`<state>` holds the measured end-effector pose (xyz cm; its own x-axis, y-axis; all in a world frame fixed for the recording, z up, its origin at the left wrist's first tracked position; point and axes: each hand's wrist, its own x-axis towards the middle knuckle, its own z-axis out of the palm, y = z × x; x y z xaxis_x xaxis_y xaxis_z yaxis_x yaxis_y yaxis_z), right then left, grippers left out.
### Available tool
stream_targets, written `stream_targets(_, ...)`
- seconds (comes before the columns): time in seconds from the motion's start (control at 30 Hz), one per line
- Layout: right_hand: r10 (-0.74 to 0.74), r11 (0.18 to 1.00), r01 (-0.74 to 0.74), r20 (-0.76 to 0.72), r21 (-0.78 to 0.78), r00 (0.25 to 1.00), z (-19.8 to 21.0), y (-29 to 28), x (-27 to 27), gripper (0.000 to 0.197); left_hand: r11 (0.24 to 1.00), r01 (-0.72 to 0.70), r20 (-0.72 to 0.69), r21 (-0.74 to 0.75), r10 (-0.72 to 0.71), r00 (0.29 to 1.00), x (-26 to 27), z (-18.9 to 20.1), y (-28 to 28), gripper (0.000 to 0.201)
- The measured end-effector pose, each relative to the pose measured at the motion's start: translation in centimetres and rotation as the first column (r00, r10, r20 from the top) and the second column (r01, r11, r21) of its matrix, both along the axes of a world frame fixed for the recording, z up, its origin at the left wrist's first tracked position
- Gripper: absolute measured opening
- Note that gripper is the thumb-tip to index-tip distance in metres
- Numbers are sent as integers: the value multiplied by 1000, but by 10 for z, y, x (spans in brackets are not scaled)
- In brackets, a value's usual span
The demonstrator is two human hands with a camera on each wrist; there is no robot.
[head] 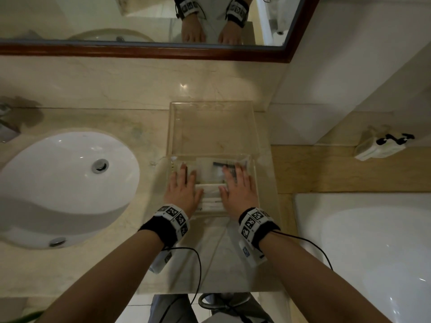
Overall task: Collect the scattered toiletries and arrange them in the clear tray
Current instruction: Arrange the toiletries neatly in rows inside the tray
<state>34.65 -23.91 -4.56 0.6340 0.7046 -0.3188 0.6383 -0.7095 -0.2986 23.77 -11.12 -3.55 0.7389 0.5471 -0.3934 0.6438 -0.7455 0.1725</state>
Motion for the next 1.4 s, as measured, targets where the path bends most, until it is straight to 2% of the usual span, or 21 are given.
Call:
stream_targets(0.17,2,1000,-2,35,-14,999,9,1,1,55,999,-31,-8,14,31,999,1,4,0,61)
stream_targets(0.3,44,995,-50,69,86,997,11,8,5,54,994,13,-3,107,-12,1000,1,4,0,64)
stream_targets(0.37,96,989,-104,84,100,992,9,12,9,54,995,44,26,91,-47,999,2,2,1,67)
stream_targets(0.53,192,980,-198,171,20,966,-2,15,6,57,992,122,28,-1,-122,992,3,-7,5,71)
stream_targets(0.67,221,975,-219,145,-29,965,-9,15,6,60,979,205,-57,23,-203,977,0,-17,7,85)
stream_targets(0.9,220,974,-212,126,-79,967,-15,15,7,64,976,218,-85,8,-217,973,3,-23,7,86)
stream_targets(1.03,207,977,-206,8,-49,978,-3,14,11,52,983,184,-58,-9,-184,981,0,-15,7,85)
stream_targets(1.07,165,986,-165,-32,7,986,3,12,13,51,989,150,0,-8,-150,989,-3,-11,7,86)
stream_targets(1.13,-5,981,21,-84,191,996,13,2,20,48,998,55,191,-19,-50,980,-12,0,12,80)
stream_targets(1.2,-241,906,257,-90,336,966,16,-16,24,44,998,-53,388,-45,66,919,-23,11,18,58)
stream_targets(1.23,-356,862,363,-87,354,930,14,-27,26,42,990,-115,432,-80,138,891,-28,16,22,47)
stream_targets(1.3,-521,776,551,-182,307,834,9,-43,30,36,935,-276,369,-221,342,864,-35,22,32,30)
stream_targets(1.37,-565,726,650,-344,224,750,4,-51,31,27,862,-406,308,-303,492,814,-42,22,41,23)
stream_targets(1.4,-557,732,657,-394,183,731,3,-54,30,23,838,-441,291,-322,530,796,-44,20,45,21)
